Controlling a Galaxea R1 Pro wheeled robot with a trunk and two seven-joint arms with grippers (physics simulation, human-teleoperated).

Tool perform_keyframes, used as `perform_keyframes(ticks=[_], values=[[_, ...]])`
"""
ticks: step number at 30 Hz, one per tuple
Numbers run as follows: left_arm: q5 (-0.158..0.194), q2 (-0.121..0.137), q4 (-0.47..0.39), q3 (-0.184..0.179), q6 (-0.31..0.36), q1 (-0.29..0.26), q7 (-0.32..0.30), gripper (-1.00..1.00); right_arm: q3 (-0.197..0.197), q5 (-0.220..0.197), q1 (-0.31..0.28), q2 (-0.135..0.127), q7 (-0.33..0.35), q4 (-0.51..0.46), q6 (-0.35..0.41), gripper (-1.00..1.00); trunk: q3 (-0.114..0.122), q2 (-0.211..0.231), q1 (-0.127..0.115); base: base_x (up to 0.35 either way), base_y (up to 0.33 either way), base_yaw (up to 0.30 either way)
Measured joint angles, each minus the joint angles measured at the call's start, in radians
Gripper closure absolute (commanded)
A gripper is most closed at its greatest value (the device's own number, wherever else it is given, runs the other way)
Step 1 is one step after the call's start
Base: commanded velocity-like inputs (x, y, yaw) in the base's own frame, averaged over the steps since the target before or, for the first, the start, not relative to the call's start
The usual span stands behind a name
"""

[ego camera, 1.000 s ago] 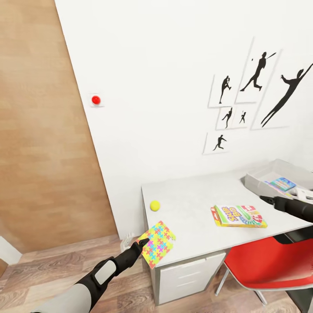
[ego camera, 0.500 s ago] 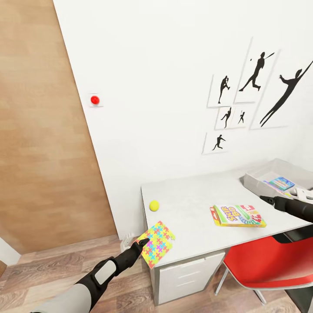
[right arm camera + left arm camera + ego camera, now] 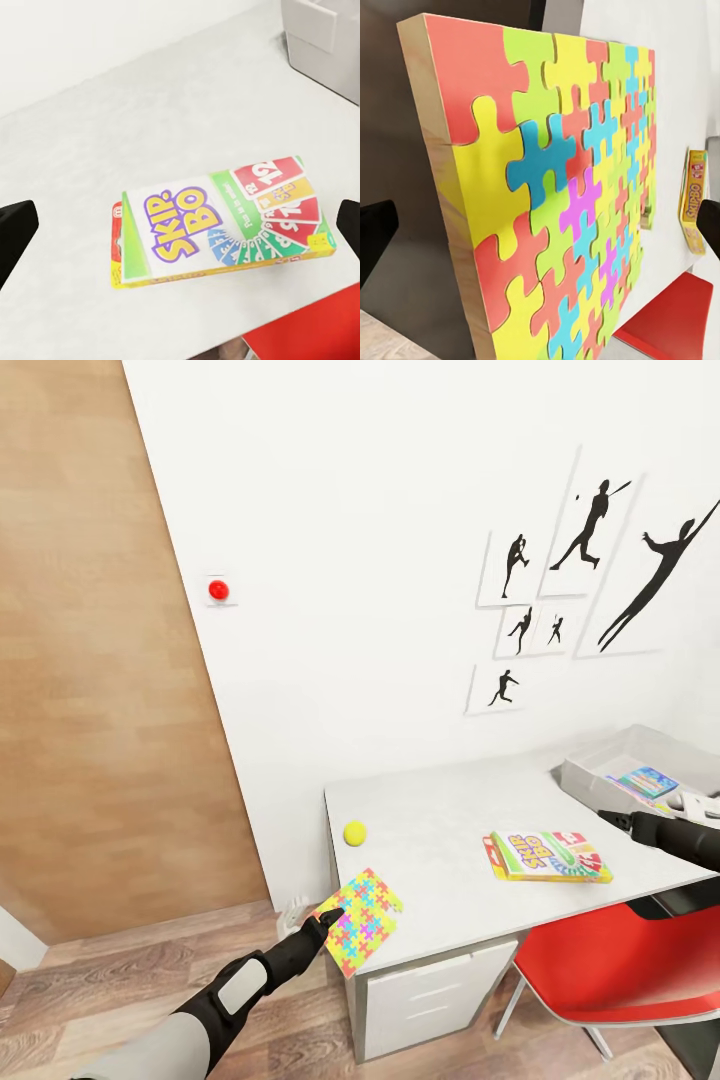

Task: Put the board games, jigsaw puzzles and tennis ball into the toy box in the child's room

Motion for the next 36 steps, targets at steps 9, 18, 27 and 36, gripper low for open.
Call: perform_keyframes(ticks=[9, 18, 27, 36], values=[[0.000, 0.000, 0.000, 0.000, 0.000, 0.000, 0.000, -1.00, 0.000, 0.000, 0.000, 0.000, 0.000, 0.000, 0.000, -1.00, 0.000, 0.000, 0.000, 0.000, 0.000, -0.001], [0.000, 0.000, 0.000, 0.000, 0.000, 0.000, 0.000, -1.00, 0.000, 0.000, 0.000, 0.000, 0.000, 0.000, 0.000, -1.00, 0.000, 0.000, 0.000, 0.000, 0.000, -0.093], [0.000, 0.000, 0.000, 0.000, 0.000, 0.000, 0.000, -1.00, 0.000, 0.000, 0.000, 0.000, 0.000, 0.000, 0.000, -1.00, 0.000, 0.000, 0.000, 0.000, 0.000, -0.051], [0.000, 0.000, 0.000, 0.001, 0.000, 0.000, 0.000, -1.00, 0.000, 0.000, 0.000, 0.000, 0.000, 0.000, 0.000, -1.00, 0.000, 0.000, 0.000, 0.000, 0.000, -0.015]])
